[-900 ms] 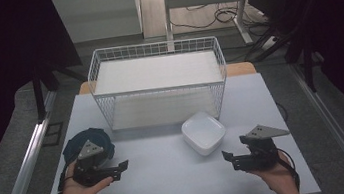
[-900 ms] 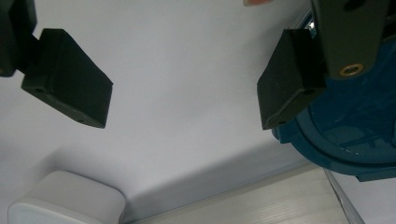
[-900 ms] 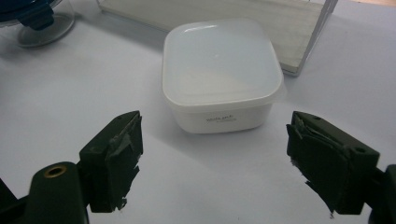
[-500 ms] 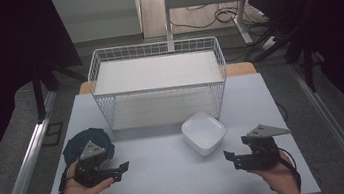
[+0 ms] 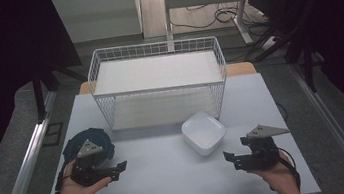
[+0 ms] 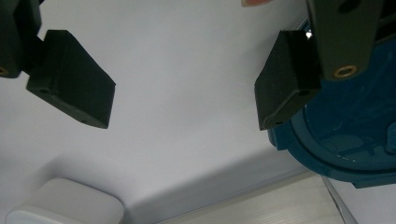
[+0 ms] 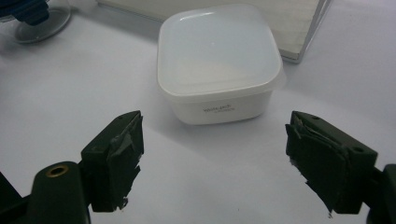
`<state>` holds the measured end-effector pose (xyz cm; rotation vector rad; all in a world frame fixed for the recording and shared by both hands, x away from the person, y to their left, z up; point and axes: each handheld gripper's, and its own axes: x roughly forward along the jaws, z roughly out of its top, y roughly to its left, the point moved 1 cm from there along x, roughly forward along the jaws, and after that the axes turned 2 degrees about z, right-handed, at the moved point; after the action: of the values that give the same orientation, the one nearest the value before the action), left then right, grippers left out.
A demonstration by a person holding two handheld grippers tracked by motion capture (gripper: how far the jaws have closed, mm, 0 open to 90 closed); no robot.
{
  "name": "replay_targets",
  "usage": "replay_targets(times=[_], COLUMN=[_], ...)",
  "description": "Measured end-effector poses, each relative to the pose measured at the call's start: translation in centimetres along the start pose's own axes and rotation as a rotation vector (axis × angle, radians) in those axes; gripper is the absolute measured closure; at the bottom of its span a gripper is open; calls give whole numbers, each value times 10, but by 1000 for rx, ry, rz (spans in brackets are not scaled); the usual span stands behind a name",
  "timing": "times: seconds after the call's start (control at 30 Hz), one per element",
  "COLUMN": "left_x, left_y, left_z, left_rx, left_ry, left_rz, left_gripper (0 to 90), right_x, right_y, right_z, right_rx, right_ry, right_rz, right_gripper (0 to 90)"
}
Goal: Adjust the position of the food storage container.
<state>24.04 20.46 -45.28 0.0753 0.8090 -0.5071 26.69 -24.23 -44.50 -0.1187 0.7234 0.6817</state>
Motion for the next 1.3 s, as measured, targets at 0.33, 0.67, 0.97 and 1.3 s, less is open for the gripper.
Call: replay_targets(times=[0.33, 0.67, 0.97, 1.3], left_x=[-17, -31, -25, -14], left_y=[8, 60, 109, 145], left_z=[13, 30, 36, 41], left_rx=[36, 5, -59, -64], left_ry=[8, -12, 0, 56], left_rz=[23, 100, 121, 133], left_gripper=[220, 288, 400, 587], right_x=[-7, -5, -3, 0], right_y=[-4, -5, -4, -4], right_z=[1, -1, -2, -3], right_rx=[5, 12, 9, 7], right_ry=[-6, 6, 21, 27], right_rz=[-13, -27, -21, -24], right_gripper=[194, 194, 200, 200])
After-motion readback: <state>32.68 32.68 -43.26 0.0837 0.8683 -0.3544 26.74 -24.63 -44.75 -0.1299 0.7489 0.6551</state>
